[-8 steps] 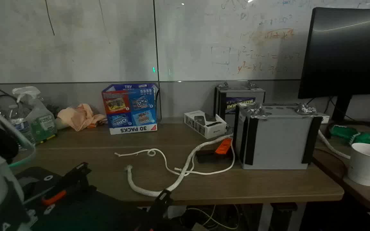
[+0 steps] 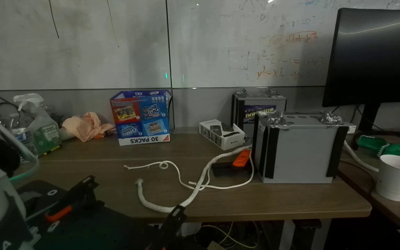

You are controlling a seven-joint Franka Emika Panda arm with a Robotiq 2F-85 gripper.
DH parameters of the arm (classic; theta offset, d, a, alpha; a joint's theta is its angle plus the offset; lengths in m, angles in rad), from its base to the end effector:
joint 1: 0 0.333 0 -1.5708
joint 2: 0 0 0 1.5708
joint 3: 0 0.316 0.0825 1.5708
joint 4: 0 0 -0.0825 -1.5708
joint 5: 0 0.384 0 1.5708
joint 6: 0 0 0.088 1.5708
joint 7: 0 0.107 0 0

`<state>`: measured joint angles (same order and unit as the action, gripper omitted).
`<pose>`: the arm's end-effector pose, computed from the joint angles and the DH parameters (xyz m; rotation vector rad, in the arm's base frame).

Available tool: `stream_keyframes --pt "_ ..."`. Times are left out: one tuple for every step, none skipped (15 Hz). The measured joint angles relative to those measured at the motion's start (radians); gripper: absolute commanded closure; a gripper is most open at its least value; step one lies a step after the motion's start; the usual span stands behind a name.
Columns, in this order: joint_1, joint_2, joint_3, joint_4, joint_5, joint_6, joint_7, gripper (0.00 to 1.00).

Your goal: Put the white rope inside the blue box

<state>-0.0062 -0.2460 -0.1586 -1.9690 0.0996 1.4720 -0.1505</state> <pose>0.4492 -0.0697 0.5569 -2.9467 0.0111 0.3404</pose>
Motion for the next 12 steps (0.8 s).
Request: stream_keyframes --pt "0.000 0.005 0.003 -0.016 -0.001 0.005 -0.009 0.00" --pt "0.000 0.011 0.006 -0.041 -0.003 0.019 -0.022 0.00" --pt "0.000 0.018 0.010 -0.075 -0.006 0.051 -0.031 0.00" --pt "0.000 0.027 0.013 -0.117 -0.010 0.093 -0.039 0.00" --pt "0.000 0.038 0.014 -0.162 -0.011 0.144 -0.043 0.00" --pt "0.000 0.052 0.015 -0.210 -0.011 0.212 -0.045 0.00" --pt "-0.001 0.069 0.015 -0.258 -0.011 0.291 -0.045 0.00" --pt "-0.002 0.091 0.015 -0.306 -0.011 0.379 -0.045 0.00" --pt "-0.003 0.115 0.016 -0.347 -0.009 0.464 -0.045 0.00" --pt "-0.003 0.144 0.018 -0.385 -0.005 0.550 -0.043 0.00" --pt "-0.003 0.177 0.021 -0.420 0.002 0.634 -0.043 0.00" --pt "-0.003 0.215 0.027 -0.452 0.013 0.705 -0.044 0.00"
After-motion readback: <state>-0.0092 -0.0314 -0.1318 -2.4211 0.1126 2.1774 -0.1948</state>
